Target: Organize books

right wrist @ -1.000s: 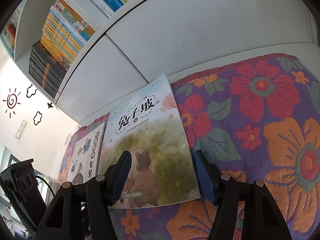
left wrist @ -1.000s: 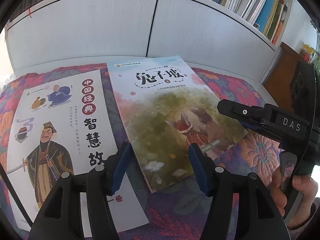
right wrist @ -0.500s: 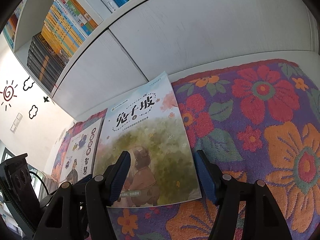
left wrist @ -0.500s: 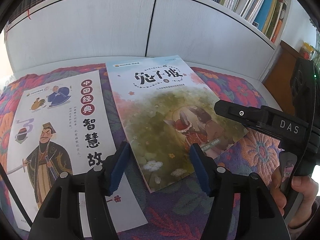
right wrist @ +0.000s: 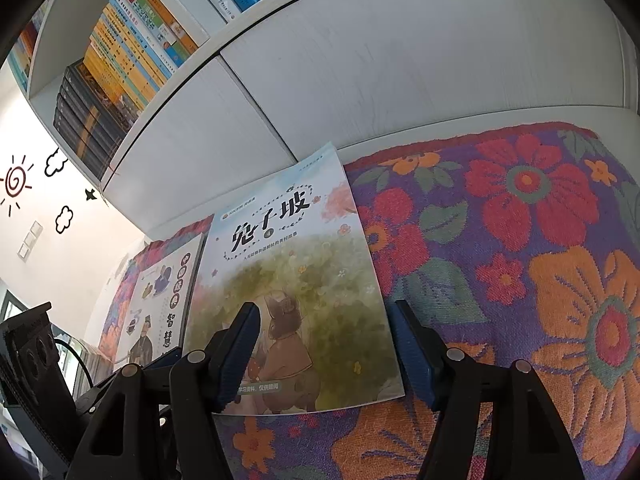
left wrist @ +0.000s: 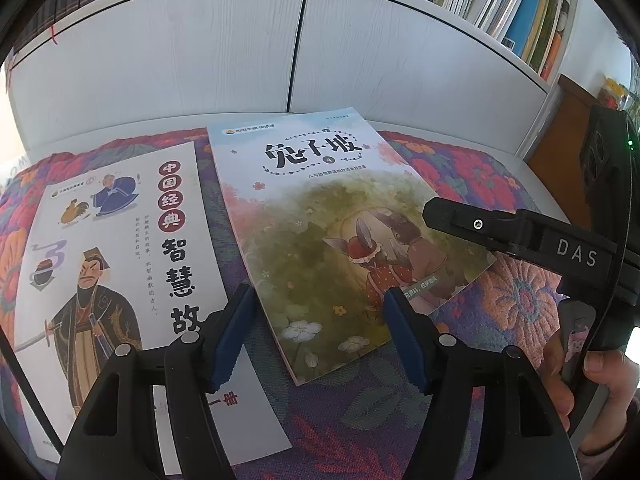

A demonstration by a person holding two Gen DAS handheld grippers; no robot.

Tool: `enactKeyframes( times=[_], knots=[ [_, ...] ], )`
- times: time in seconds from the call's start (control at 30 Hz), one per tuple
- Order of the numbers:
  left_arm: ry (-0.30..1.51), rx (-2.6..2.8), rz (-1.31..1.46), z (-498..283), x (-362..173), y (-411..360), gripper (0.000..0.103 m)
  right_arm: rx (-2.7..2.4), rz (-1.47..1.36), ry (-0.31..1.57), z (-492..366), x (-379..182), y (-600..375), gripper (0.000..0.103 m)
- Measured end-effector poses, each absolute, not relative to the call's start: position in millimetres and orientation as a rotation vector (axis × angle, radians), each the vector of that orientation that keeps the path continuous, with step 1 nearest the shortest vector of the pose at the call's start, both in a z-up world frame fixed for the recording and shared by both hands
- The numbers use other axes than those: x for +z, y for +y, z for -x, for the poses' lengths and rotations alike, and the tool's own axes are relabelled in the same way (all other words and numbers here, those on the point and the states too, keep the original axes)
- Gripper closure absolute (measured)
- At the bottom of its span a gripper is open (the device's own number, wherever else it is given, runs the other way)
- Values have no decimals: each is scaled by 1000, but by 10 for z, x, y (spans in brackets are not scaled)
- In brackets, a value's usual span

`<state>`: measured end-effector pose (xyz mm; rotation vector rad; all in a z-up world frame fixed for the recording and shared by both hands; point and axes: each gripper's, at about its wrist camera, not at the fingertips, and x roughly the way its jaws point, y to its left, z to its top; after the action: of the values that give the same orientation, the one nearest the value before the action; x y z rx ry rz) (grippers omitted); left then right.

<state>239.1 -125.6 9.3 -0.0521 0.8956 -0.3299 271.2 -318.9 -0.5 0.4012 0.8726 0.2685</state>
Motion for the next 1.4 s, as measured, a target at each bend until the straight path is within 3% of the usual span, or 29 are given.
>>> enactKeyframes(
  times=[0.7,1.07,1.27,1.4],
  knots=[
    [941,-332,38,-2278,177,-1289,36,257,-317,934,-2618,63,-3063,35],
    [1056,-497,29,-956,226,-1073,36,353,-358,1080,-1516,149,-3165,35],
    [1176,-663,197,-495,256,-719,36,479,-265,1197,-742,160,-3054,33],
    [1239,-660,263,-692,153,-617,47,541,-398,1264,-842,99,-3292,43]
  ],
)
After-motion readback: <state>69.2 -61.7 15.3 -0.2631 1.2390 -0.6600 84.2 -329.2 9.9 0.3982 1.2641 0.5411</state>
